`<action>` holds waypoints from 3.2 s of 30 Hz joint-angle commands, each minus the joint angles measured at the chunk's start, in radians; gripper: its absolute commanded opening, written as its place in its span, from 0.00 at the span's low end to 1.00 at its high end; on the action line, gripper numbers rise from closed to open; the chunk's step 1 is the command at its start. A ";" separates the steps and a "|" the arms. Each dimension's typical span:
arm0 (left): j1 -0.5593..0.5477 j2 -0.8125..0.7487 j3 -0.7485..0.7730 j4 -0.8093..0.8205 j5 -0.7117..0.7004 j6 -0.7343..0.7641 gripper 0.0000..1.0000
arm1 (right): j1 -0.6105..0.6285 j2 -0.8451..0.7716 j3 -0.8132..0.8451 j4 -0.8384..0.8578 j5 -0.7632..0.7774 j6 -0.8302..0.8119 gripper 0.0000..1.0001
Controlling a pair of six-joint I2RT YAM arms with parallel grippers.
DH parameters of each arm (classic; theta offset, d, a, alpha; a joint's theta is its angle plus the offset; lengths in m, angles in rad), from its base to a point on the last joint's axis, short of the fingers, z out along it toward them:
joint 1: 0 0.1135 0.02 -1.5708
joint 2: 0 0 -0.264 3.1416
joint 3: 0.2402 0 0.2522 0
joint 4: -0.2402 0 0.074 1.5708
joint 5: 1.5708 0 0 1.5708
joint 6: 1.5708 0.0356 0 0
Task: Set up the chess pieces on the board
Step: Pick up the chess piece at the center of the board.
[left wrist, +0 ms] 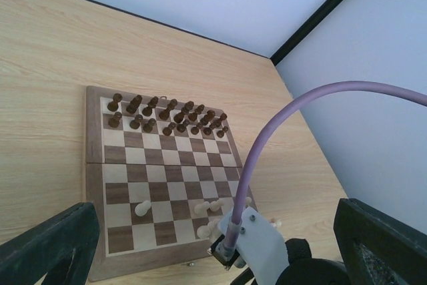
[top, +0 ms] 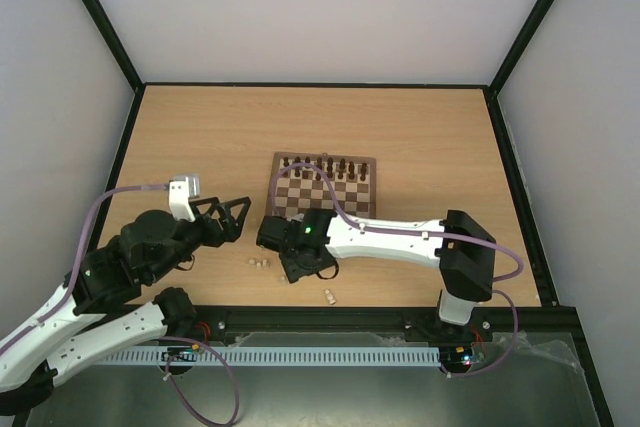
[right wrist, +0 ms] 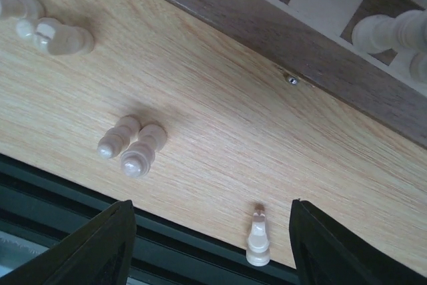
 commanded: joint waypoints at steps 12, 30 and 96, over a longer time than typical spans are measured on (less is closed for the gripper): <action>0.005 -0.027 -0.010 0.036 0.056 0.030 0.99 | 0.038 0.082 -0.016 0.098 0.015 0.164 0.57; 0.006 -0.062 0.000 0.020 0.045 0.045 0.99 | 0.045 0.125 -0.013 0.123 0.006 0.188 0.52; 0.006 -0.056 -0.006 0.025 0.041 0.038 0.99 | 0.069 0.221 -0.011 0.037 0.126 0.171 0.23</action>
